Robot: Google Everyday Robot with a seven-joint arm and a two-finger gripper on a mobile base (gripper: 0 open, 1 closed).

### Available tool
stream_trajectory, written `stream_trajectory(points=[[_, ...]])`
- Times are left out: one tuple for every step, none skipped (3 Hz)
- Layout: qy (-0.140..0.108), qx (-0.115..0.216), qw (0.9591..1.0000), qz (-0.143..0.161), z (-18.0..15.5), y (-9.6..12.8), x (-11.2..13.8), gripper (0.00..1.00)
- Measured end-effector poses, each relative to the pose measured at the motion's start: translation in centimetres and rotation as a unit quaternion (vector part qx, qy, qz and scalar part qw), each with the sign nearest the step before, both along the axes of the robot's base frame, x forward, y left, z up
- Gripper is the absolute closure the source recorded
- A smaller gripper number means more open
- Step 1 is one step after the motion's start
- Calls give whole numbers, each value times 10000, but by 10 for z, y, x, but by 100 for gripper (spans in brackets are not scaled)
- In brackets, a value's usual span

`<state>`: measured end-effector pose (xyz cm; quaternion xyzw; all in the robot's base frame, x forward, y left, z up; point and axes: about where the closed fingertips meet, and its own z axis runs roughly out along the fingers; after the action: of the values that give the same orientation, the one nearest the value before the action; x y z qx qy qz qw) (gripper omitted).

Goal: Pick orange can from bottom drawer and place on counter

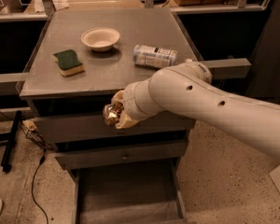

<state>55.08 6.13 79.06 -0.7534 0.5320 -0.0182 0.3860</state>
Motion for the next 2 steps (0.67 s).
stream_trajectory(points=[[-272, -37, 9996, 0, 27, 4, 3, 100], [-578, -51, 9983, 72, 57, 11, 1, 100]])
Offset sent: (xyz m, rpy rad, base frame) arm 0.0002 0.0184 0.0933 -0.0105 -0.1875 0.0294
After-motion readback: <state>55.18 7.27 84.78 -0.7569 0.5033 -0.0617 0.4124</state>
